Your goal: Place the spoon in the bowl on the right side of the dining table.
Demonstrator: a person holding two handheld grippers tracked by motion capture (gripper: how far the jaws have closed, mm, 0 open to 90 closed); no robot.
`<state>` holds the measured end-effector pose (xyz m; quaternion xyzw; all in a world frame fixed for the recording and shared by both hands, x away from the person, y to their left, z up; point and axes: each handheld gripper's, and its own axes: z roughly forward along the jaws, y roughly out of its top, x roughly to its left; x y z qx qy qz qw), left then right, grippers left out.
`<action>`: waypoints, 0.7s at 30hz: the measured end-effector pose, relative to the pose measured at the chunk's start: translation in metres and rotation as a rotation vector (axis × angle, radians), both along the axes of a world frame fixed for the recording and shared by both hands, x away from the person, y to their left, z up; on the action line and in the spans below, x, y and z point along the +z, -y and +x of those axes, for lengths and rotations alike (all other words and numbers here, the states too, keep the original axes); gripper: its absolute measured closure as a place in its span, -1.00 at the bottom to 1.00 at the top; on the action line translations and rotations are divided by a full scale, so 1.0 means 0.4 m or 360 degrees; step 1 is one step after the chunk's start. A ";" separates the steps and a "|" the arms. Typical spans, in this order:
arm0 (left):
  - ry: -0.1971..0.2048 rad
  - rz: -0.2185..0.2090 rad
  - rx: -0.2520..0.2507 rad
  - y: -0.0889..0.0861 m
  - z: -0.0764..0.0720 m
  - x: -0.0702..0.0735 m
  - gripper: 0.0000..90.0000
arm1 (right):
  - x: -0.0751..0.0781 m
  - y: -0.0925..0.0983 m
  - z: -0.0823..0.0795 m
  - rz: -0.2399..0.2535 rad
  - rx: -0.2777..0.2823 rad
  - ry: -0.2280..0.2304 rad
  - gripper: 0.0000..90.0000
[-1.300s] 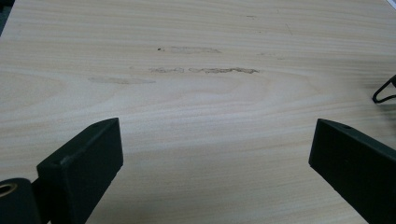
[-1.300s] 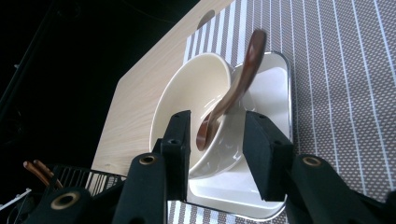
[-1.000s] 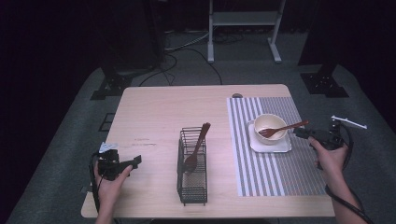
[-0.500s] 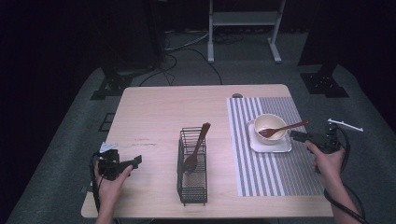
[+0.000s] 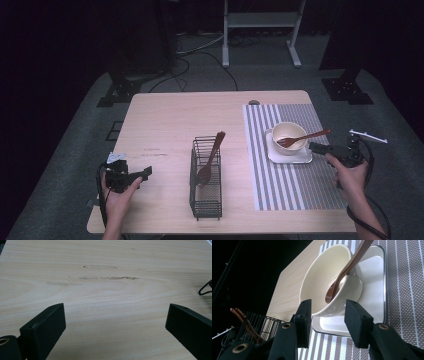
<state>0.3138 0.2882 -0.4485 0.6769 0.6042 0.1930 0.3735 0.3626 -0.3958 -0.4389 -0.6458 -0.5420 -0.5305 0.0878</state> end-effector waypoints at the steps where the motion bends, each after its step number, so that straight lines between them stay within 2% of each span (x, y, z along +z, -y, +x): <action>1: 0.0000 0.0000 0.0000 0.000 0.000 0.000 -0.96 | 0.000 0.000 -0.001 -0.0003 0.0003 0.0001 0.24; 21: -0.0001 0.0007 -0.0010 0.003 0.001 -0.001 -0.96 | -0.014 -0.016 -0.035 -0.0011 0.0043 0.0018 0.16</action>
